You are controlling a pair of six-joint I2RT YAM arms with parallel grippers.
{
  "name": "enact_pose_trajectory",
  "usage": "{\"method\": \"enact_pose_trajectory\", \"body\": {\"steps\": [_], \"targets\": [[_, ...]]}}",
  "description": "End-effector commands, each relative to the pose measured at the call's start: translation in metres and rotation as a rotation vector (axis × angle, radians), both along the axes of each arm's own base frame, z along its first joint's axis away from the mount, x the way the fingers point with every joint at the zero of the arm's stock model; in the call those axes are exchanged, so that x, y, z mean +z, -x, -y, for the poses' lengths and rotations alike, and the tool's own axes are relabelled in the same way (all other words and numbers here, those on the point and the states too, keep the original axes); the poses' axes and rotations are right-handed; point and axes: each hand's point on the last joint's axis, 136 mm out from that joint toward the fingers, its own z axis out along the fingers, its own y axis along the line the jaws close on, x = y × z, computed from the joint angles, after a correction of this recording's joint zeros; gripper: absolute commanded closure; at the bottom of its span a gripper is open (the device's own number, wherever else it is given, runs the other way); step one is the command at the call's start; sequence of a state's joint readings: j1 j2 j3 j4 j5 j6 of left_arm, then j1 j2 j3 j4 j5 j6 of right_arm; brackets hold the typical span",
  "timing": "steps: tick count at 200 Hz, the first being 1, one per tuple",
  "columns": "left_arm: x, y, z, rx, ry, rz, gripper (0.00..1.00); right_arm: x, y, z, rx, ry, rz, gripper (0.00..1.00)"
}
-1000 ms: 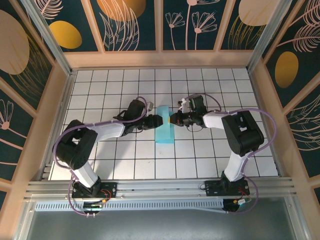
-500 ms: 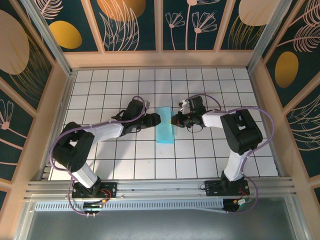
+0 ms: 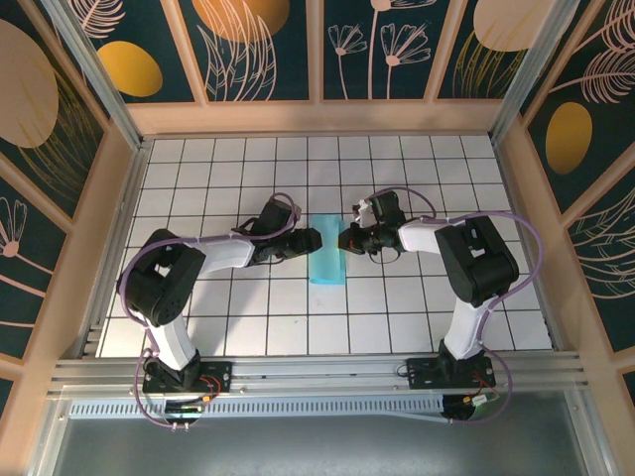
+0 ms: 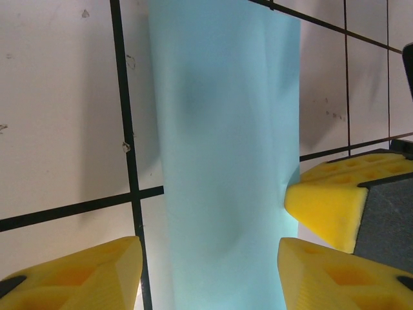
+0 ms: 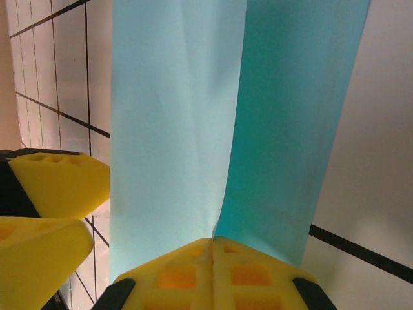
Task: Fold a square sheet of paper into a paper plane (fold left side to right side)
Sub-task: First fold in half a square sheet of paper at the center of the table.
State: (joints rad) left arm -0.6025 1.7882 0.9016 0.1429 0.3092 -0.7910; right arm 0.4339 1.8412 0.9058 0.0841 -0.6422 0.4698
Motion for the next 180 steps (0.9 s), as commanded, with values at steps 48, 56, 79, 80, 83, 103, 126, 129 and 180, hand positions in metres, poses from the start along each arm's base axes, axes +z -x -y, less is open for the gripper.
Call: {"method": "enact_pose_trajectory", "body": {"steps": [48, 56, 79, 80, 83, 103, 126, 129, 180], "targets": [[-0.005, -0.005, 0.013, -0.014, 0.014, -0.022, 0.48, -0.001, -0.004, -0.001, 0.005, 0.038, 0.017, 1.00], [-0.006, -0.004, 0.014, -0.016, 0.010, -0.025, 0.49, -0.001, -0.004, 0.000, 0.005, 0.040, 0.017, 1.00], [-0.010, -0.003, 0.014, -0.015, 0.001, -0.034, 0.50, -0.001, -0.003, 0.000, 0.005, 0.042, 0.017, 1.00], [-0.011, -0.003, 0.014, -0.015, 0.001, -0.034, 0.50, -0.002, -0.003, 0.001, 0.005, 0.042, 0.017, 1.00], [-0.011, -0.003, 0.014, -0.017, 0.000, -0.036, 0.50, -0.001, -0.003, 0.000, 0.005, 0.041, 0.018, 1.00], [-0.013, -0.002, 0.015, -0.019, -0.005, -0.039, 0.50, -0.001, -0.003, 0.001, 0.003, 0.045, 0.022, 1.00], [-0.016, -0.002, 0.014, -0.017, -0.014, -0.045, 0.52, -0.001, -0.004, 0.001, 0.001, 0.049, 0.023, 1.00], [-0.017, -0.001, 0.014, -0.020, -0.016, -0.045, 0.52, -0.001, -0.004, 0.001, 0.001, 0.048, 0.023, 1.00], [-0.028, 0.002, 0.013, -0.021, -0.042, -0.067, 0.55, -0.003, -0.002, 0.004, -0.004, 0.063, 0.019, 1.00]]}}
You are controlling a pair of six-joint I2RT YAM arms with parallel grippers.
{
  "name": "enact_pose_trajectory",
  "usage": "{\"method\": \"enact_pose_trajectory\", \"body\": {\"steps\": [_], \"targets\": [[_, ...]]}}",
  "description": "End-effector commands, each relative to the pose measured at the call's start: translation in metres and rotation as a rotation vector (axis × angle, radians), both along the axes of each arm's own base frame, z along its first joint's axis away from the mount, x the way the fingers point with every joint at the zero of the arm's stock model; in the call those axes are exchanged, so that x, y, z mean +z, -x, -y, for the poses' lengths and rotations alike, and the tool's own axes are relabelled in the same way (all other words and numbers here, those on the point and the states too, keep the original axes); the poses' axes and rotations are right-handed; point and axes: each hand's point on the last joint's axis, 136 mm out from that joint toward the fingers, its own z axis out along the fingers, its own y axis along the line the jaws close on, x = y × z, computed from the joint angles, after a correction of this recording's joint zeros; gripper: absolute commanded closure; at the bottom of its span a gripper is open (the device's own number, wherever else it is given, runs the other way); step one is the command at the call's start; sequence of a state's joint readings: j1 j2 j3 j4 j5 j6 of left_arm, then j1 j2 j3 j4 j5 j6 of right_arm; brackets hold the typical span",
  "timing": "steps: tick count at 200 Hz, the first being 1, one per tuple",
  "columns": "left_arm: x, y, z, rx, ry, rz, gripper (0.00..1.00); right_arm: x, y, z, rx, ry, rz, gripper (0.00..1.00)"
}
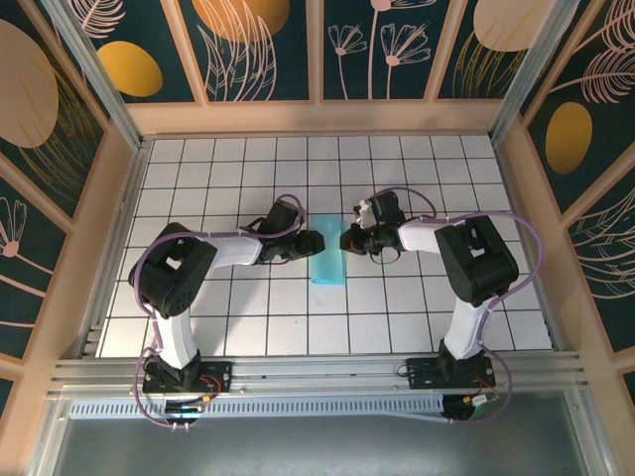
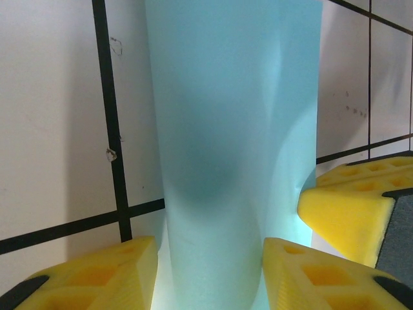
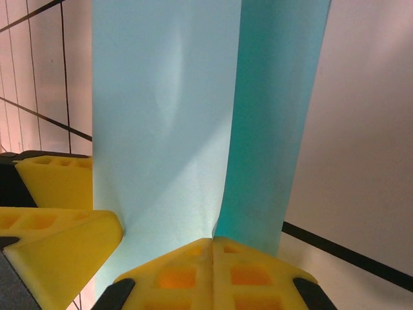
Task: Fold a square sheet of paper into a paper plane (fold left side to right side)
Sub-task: First fold in half a square sheet of paper at the center of the table.
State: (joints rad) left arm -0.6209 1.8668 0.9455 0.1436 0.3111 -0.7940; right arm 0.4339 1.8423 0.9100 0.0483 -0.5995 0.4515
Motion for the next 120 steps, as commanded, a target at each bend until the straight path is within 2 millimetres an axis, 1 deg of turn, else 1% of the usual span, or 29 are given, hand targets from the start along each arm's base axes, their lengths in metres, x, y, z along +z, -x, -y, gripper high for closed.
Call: {"method": "enact_pose_trajectory", "body": {"steps": [1, 33, 35, 38, 70, 120], "targets": [[-0.011, 0.004, 0.001, -0.004, -0.026, -0.037, 0.55, 0.004, -0.002, -0.002, 0.009, 0.014, 0.021, 1.00], [-0.021, 0.009, -0.002, -0.010, -0.061, -0.055, 0.57, 0.003, -0.002, -0.002, 0.006, 0.019, 0.018, 1.00], [-0.014, 0.003, 0.002, -0.010, -0.050, -0.039, 0.57, 0.003, -0.002, -0.002, 0.006, 0.018, 0.020, 1.00], [-0.013, 0.002, 0.003, -0.010, -0.049, -0.035, 0.57, 0.004, -0.003, -0.002, 0.007, 0.018, 0.023, 1.00], [-0.019, 0.004, 0.001, -0.014, -0.080, -0.043, 0.58, 0.004, -0.003, -0.001, 0.005, 0.021, 0.022, 0.98], [-0.028, 0.007, 0.001, -0.028, -0.130, -0.056, 0.60, 0.007, -0.003, 0.000, -0.001, 0.029, 0.032, 0.86]]}}
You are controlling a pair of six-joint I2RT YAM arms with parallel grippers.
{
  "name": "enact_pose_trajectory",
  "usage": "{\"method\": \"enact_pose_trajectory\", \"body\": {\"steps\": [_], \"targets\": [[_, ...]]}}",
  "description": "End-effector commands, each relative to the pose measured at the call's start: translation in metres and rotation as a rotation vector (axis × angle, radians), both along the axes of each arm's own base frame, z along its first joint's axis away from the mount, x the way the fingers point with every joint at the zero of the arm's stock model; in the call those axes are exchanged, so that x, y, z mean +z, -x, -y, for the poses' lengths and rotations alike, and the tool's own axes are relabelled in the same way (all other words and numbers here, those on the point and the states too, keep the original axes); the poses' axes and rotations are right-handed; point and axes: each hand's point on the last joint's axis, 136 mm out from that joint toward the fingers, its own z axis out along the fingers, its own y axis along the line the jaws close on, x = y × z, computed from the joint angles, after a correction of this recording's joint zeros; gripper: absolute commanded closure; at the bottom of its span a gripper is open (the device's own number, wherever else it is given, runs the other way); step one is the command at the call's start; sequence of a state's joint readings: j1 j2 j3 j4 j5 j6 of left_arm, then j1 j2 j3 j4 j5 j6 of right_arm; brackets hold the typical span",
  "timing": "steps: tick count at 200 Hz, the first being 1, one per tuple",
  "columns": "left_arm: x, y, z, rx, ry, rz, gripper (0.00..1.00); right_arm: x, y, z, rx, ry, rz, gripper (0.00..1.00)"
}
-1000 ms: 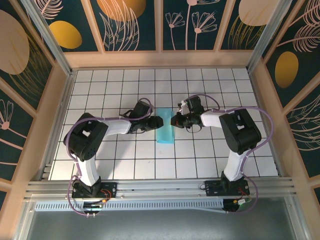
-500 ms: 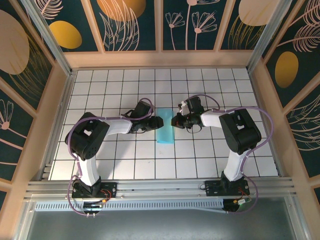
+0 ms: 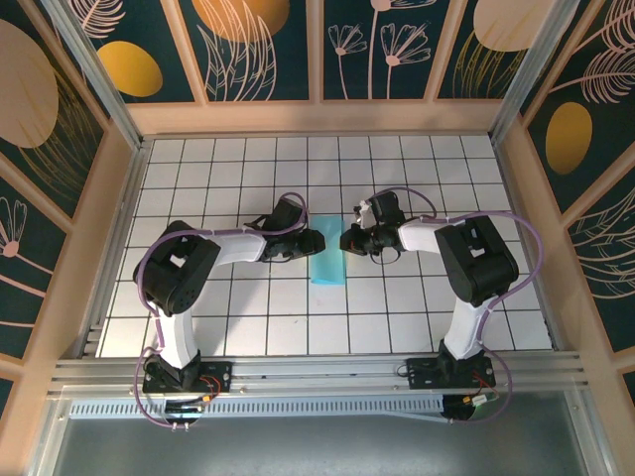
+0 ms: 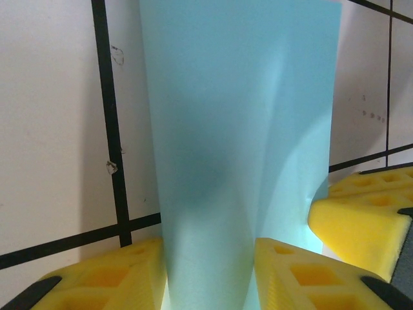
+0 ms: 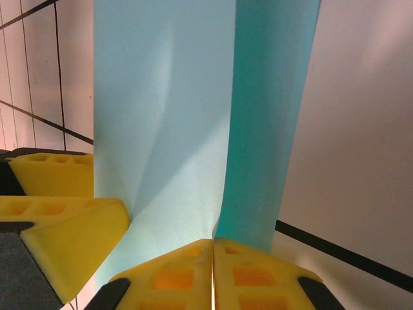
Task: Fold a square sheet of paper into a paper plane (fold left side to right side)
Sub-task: First fold in half a square sheet of paper at the center of the table.
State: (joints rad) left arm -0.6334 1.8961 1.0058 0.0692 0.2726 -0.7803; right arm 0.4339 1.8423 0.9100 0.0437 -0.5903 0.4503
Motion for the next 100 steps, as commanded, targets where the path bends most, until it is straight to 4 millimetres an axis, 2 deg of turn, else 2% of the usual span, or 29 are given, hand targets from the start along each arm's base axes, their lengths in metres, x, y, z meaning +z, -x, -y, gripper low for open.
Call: {"method": "enact_pose_trajectory", "body": {"steps": [1, 59, 100], "targets": [[-0.024, 0.011, -0.001, -0.029, -0.078, -0.046, 0.60, 0.009, -0.003, -0.001, 0.003, 0.020, 0.035, 0.86], [-0.033, 0.015, -0.001, -0.047, -0.130, -0.056, 0.60, 0.024, -0.015, 0.021, -0.085, 0.081, 0.116, 0.62], [-0.038, 0.016, -0.001, -0.052, -0.152, -0.062, 0.59, 0.041, -0.026, 0.042, -0.170, 0.108, 0.187, 0.53]]}}
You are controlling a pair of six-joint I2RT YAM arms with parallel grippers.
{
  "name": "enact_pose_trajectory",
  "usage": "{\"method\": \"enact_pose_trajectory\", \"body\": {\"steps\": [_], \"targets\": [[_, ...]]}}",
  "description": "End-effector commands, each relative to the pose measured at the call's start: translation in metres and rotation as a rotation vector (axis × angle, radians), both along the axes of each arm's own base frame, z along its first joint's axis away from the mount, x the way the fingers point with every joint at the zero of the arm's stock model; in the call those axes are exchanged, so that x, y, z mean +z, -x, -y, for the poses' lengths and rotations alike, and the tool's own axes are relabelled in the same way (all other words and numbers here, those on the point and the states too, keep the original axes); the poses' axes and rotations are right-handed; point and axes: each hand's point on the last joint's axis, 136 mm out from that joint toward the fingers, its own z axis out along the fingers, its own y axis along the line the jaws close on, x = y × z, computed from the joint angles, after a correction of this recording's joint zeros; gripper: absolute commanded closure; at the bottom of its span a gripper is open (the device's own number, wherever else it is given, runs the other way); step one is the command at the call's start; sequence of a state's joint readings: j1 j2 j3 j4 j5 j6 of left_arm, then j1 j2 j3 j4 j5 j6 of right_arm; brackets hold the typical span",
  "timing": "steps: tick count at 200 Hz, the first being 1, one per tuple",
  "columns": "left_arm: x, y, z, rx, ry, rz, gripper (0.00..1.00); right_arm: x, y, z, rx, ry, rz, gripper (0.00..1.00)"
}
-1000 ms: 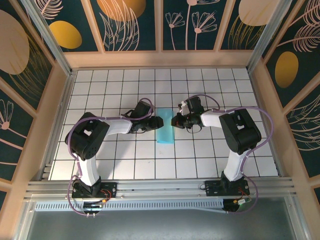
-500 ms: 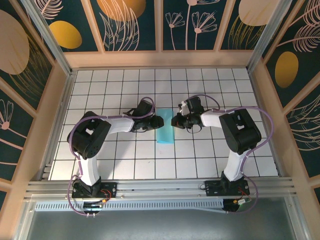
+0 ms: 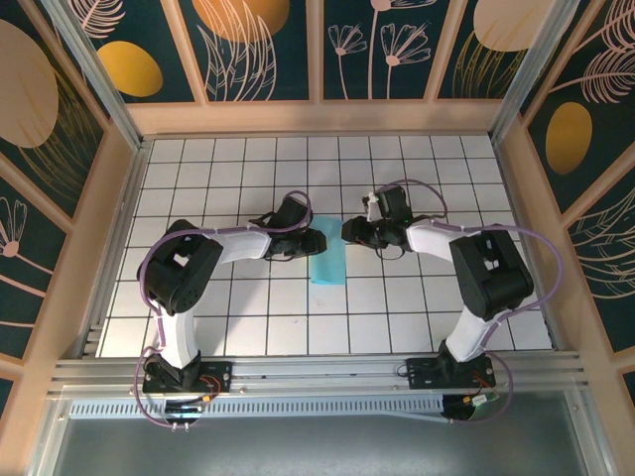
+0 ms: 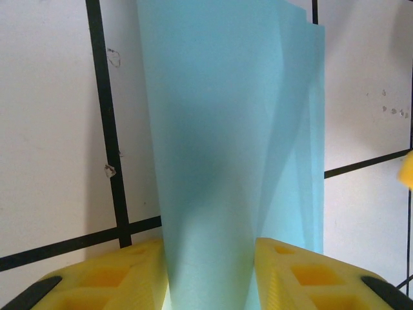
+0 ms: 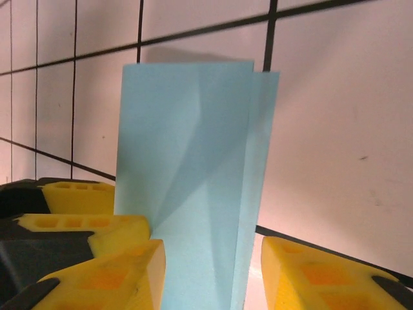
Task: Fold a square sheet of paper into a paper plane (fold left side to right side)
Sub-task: First fold in half a square sheet of paper at the center of the table.
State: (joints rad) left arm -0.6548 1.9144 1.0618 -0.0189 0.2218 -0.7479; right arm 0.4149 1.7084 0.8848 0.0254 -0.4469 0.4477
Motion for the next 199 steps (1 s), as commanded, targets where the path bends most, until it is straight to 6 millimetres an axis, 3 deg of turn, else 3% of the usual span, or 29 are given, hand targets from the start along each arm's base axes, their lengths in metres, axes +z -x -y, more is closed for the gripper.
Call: {"method": "enact_pose_trajectory", "body": {"steps": [1, 87, 199], "targets": [[-0.035, 0.016, -0.003, -0.034, -0.080, -0.065, 0.59, 0.010, -0.008, 0.019, -0.069, 0.038, 0.056, 0.53], [-0.044, 0.019, -0.001, -0.068, -0.127, -0.080, 0.56, 0.026, -0.014, 0.044, -0.148, 0.029, 0.105, 0.47], [-0.050, 0.023, -0.005, -0.084, -0.173, -0.084, 0.54, 0.028, -0.014, 0.052, -0.158, 0.026, 0.112, 0.45]]}}
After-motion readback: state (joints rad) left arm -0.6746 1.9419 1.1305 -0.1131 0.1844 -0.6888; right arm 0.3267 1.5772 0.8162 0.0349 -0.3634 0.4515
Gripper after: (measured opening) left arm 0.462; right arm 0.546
